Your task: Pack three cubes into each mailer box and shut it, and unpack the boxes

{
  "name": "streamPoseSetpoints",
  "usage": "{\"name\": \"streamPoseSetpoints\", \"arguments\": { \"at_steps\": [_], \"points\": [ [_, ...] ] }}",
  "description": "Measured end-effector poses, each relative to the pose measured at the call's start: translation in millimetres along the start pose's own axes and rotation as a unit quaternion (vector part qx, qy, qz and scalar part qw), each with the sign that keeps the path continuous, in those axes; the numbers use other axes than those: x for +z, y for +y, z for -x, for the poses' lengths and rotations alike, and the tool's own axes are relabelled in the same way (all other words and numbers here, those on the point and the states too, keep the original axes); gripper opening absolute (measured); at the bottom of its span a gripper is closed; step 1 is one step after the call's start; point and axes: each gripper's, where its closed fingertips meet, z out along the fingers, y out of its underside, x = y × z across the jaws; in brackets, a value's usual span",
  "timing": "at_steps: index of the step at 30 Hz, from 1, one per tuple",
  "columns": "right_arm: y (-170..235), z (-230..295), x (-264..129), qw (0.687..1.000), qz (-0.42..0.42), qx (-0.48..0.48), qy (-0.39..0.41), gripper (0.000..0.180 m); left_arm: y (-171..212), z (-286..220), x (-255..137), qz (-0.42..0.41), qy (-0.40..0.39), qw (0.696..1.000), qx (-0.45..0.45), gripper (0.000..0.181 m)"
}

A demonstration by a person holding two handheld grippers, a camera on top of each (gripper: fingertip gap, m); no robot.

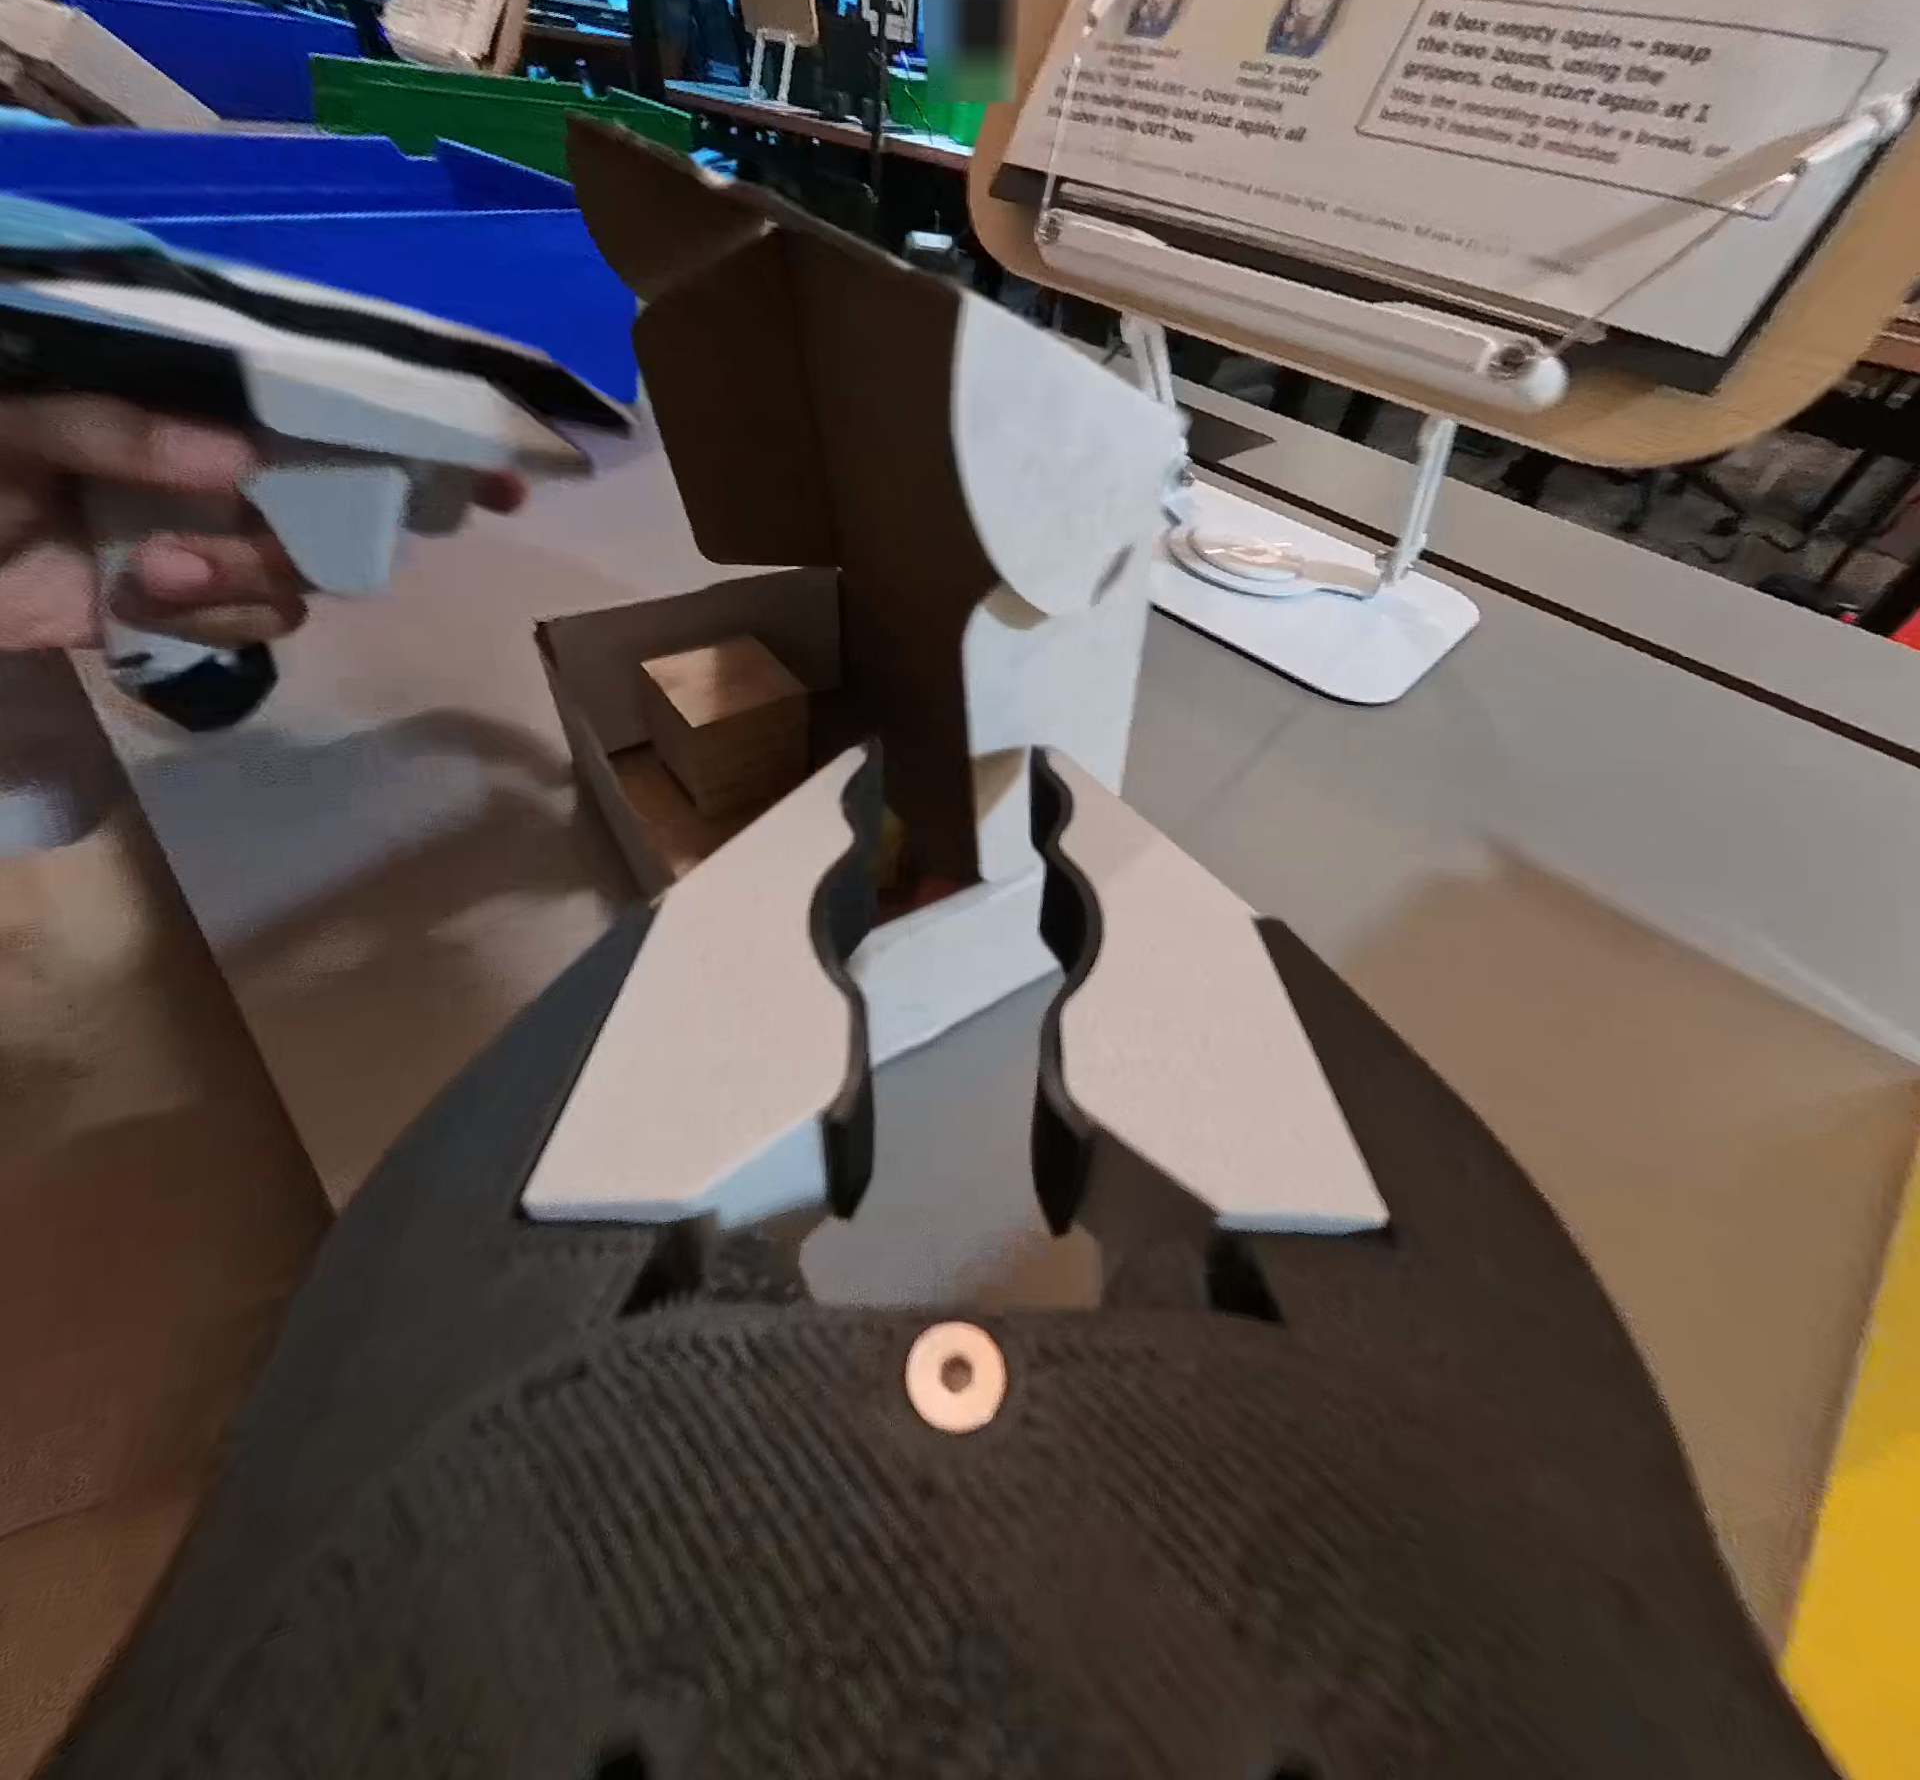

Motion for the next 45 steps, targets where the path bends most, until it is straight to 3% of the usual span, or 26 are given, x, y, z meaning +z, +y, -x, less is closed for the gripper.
{"name": "streamPoseSetpoints", "arguments": {
  "at_steps": [2,7,10,14,19,22,23,24,27,30,33,35,45],
  "points": [
    [-0.4,4.9,8.3,1.000,0.006,-0.027,0.009,0.033,19.7,9.3,9.0,0.044,0.026,0.997,-0.058,0.047],
    [-2.6,1.9,14.1,0.995,0.001,-0.079,0.052,0.029,5.9,21.8,10.7,0.007,0.025,0.997,-0.078,0.041],
    [-4.9,6.5,19.6,0.999,-0.011,-0.043,0.020,0.031,2.1,-1.7,10.0,-0.016,0.071,0.997,-0.006,0.000],
    [-1.4,8.9,19.8,0.999,-0.002,-0.034,-0.004,0.029,23.4,-32.1,15.9,0.034,0.119,0.991,0.054,0.005],
    [8.0,5.9,15.3,0.999,0.027,-0.046,-0.002,0.030,17.1,-30.0,9.6,0.021,0.096,0.991,0.088,0.011],
    [3.0,6.0,11.4,0.999,0.018,-0.048,0.004,0.030,3.5,9.3,5.6,-0.003,-0.011,0.998,0.055,0.037],
    [2.2,6.6,10.9,0.999,0.016,-0.049,0.004,0.030,-0.4,20.4,3.9,-0.014,-0.038,0.998,0.050,0.035],
    [2.4,6.9,10.9,0.999,0.017,-0.050,0.005,0.030,-2.9,24.7,3.5,-0.024,-0.046,0.998,0.047,0.046],
    [4.6,6.8,13.3,0.998,0.021,-0.064,0.009,0.030,5.6,30.3,13.1,-0.002,-0.053,0.998,0.044,0.057],
    [6.4,4.2,17.9,0.997,0.021,-0.068,0.017,0.029,14.8,28.0,22.1,0.025,-0.052,0.997,0.049,0.054],
    [5.5,5.6,17.7,0.997,0.021,-0.074,0.018,0.015,12.3,18.2,19.5,0.017,-0.049,0.994,0.095,0.022],
    [4.5,2.1,15.8,0.996,0.020,-0.087,0.030,0.005,11.9,15.3,16.9,0.015,-0.053,0.991,0.119,0.012],
    [-2.3,-5.5,5.2,1.000,-0.006,0.004,0.010,0.005,11.2,-9.9,7.8,0.002,-0.002,0.993,0.120,0.019]
  ]
}}
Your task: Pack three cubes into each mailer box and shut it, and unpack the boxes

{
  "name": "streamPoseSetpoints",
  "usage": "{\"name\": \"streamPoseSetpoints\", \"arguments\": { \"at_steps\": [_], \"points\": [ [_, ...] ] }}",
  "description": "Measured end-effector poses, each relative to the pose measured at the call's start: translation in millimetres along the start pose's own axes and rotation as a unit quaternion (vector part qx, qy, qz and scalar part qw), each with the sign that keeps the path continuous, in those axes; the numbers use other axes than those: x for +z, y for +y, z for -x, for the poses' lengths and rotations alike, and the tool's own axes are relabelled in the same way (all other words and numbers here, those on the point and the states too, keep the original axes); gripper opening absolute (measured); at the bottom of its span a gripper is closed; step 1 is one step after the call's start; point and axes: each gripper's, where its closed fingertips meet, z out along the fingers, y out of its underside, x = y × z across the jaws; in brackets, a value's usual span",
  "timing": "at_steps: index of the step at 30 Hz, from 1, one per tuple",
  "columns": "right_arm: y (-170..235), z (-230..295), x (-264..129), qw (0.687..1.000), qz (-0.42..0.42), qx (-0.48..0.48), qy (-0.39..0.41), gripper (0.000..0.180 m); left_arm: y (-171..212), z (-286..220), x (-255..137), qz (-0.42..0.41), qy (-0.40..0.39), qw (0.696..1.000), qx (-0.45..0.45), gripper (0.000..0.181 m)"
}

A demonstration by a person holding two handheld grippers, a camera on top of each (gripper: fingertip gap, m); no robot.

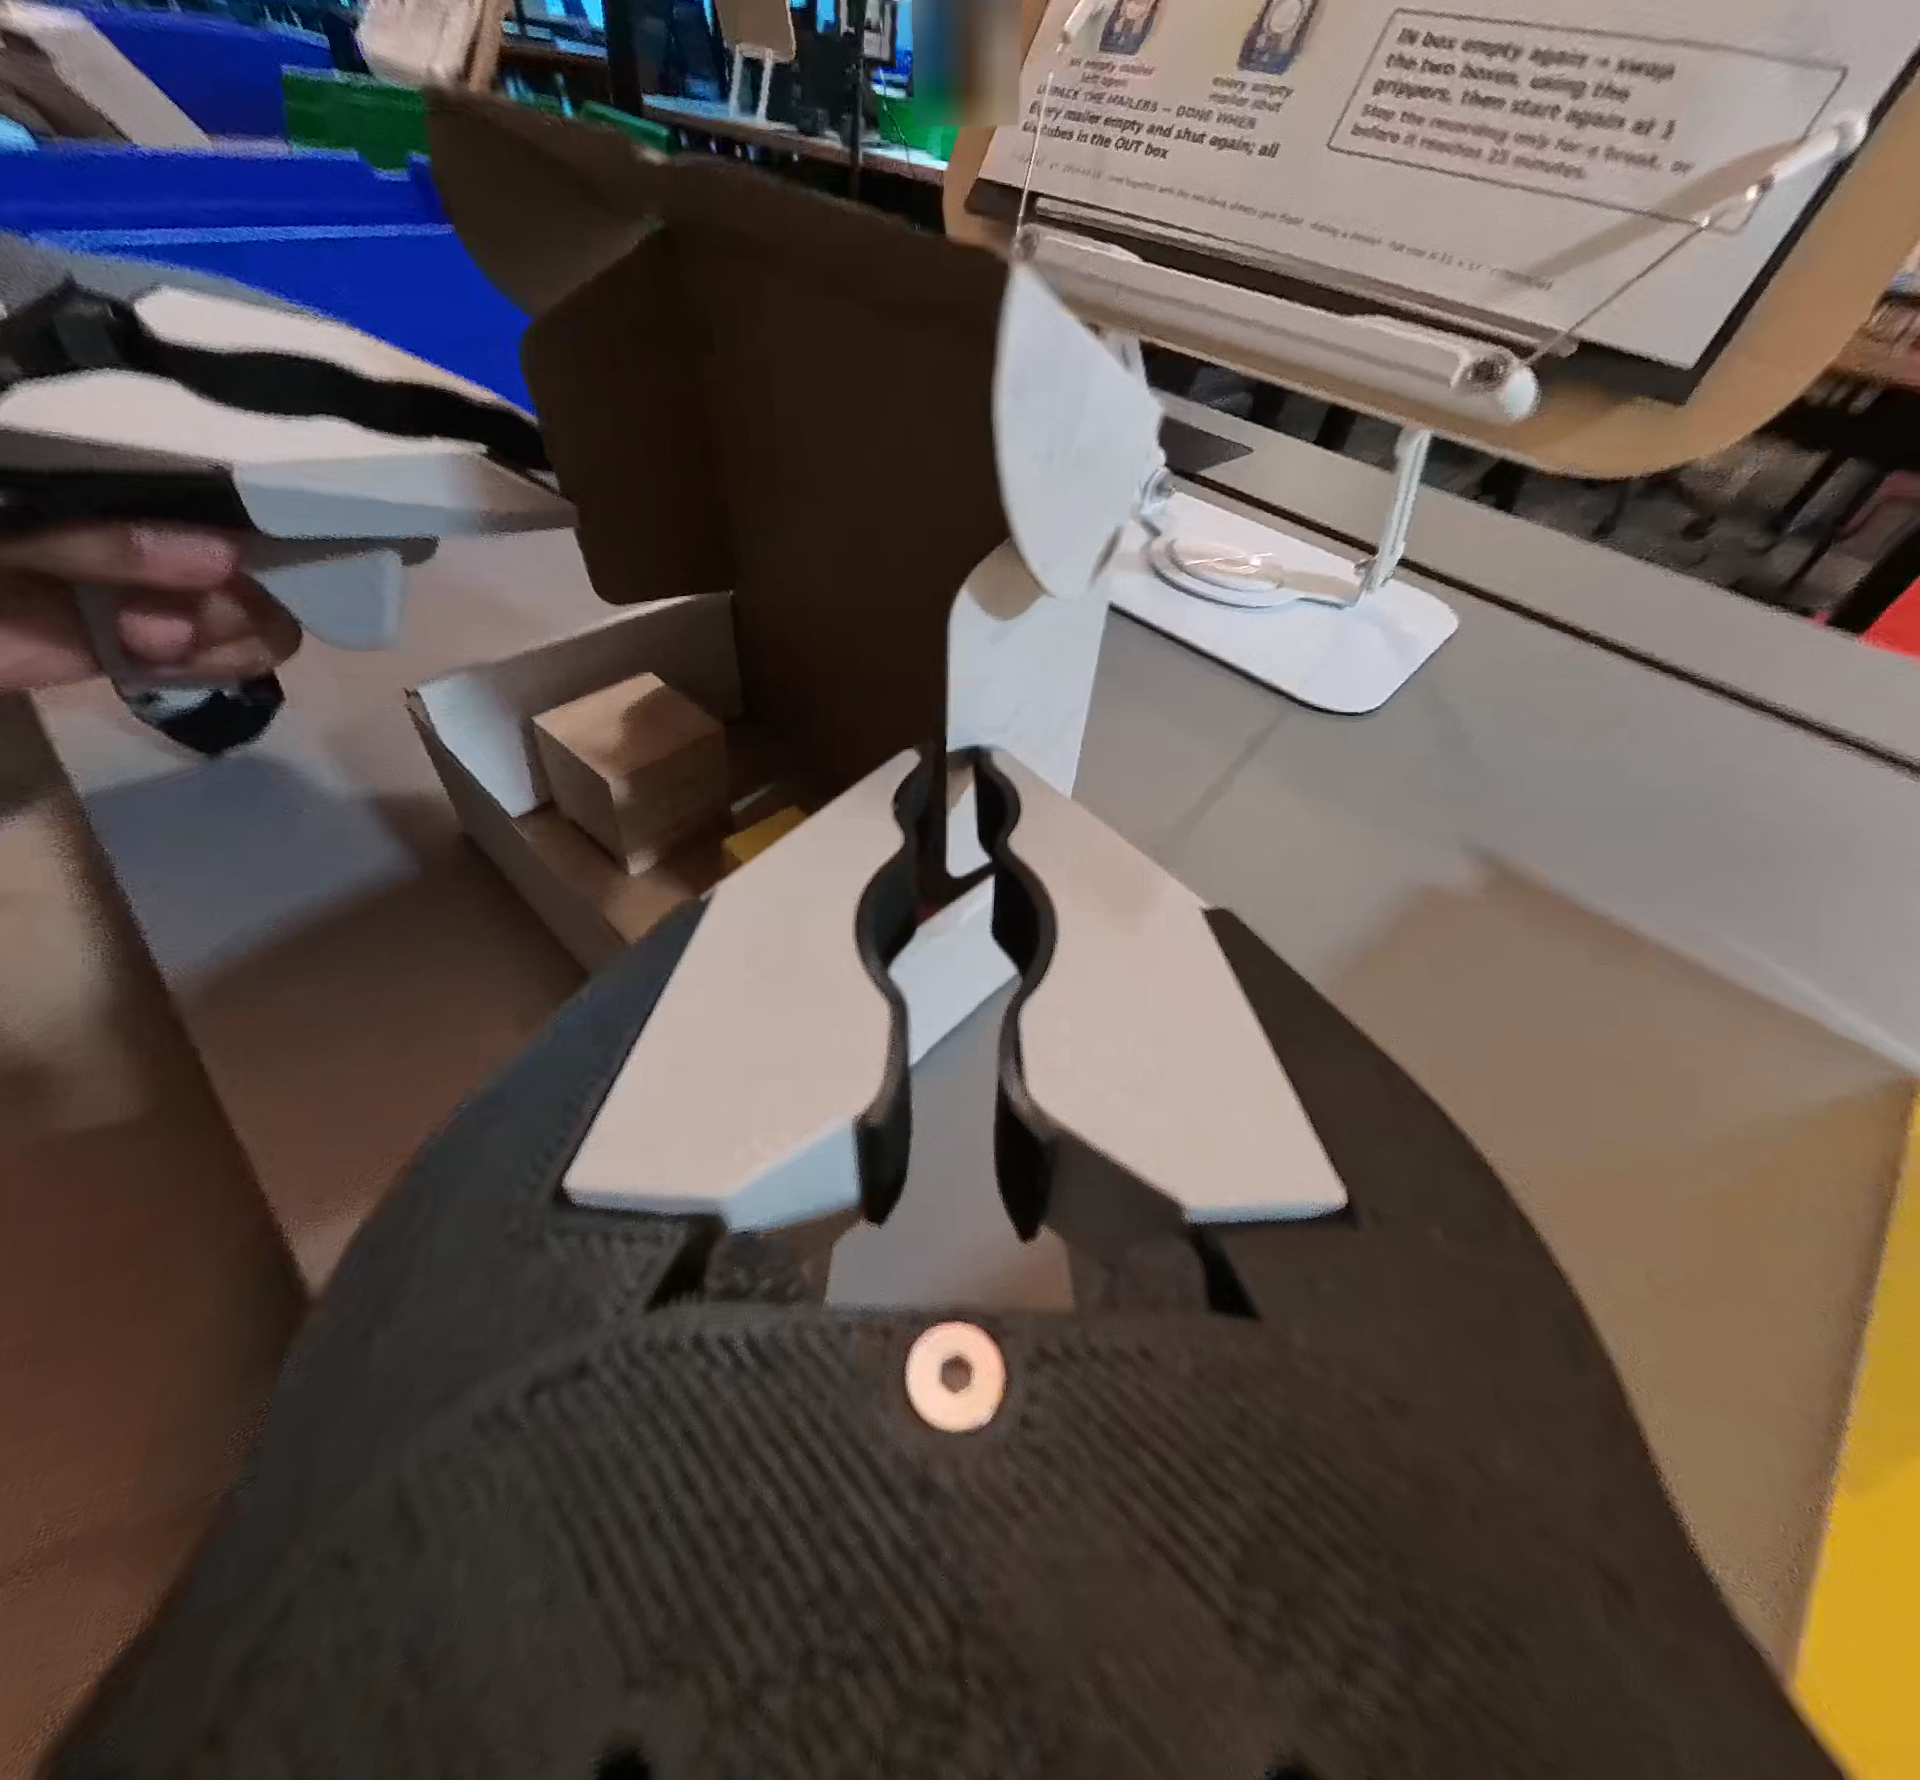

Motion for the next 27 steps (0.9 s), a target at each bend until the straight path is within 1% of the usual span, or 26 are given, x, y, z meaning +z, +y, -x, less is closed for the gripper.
{"name": "streamPoseSetpoints", "arguments": {
  "at_steps": [3,5,7,8,10,12,14,15,17,21,22,24,27],
  "points": [
    [4.6,3.0,-3.2,0.997,0.002,0.075,-0.031,0.005,3.7,-5.0,-2.7,0.015,-0.001,1.000,0.003,0.017],
    [9.7,3.5,-4.0,0.994,0.014,0.096,-0.041,0.006,7.5,-9.2,-2.9,0.026,0.003,1.000,0.015,0.016],
    [15.7,1.0,-4.0,0.996,0.030,0.083,-0.031,0.007,11.7,-13.9,-1.9,0.038,0.013,0.999,0.022,0.011],
    [20.8,0.0,-3.6,0.996,0.044,0.072,-0.024,0.007,15.1,-18.2,-1.7,0.049,0.026,0.998,0.018,0.011],
    [34.0,-0.1,-2.2,0.995,0.079,0.053,-0.019,0.009,22.7,-30.2,-2.7,0.075,0.067,0.995,0.006,0.018],
    [40.8,2.4,-1.3,0.994,0.101,0.046,-0.024,0.026,31.3,-31.8,-4.7,0.102,0.075,0.992,0.018,0.022],
    [37.8,4.2,-3.1,0.993,0.099,0.053,-0.026,0.046,36.7,-29.6,-8.1,0.118,0.067,0.990,0.035,0.027],
    [36.4,4.4,-5.7,0.994,0.097,0.052,-0.024,0.054,38.4,-29.5,-10.5,0.123,0.066,0.989,0.038,0.032],
    [31.3,2.6,-12.5,0.995,0.087,0.042,-0.014,0.060,38.2,-31.5,-15.9,0.123,0.068,0.989,0.046,0.040],
    [3.9,-5.0,-27.0,0.998,0.035,-0.036,0.023,0.059,20.7,-29.3,-23.1,0.077,0.031,0.992,0.091,0.053],
    [-2.3,-5.2,-31.1,0.998,0.023,-0.057,0.030,0.057,15.0,-28.7,-25.4,0.062,0.019,0.993,0.102,0.056],
    [-10.2,-3.3,-38.6,0.994,0.007,-0.102,0.039,0.047,5.1,-32.8,-31.4,0.037,0.013,0.994,0.106,0.056],
    [-11.4,3.2,-42.5,0.984,0.002,-0.171,0.045,0.033,-11.3,-45.6,-37.6,-0.004,0.032,0.996,0.079,0.056]
  ]
}}
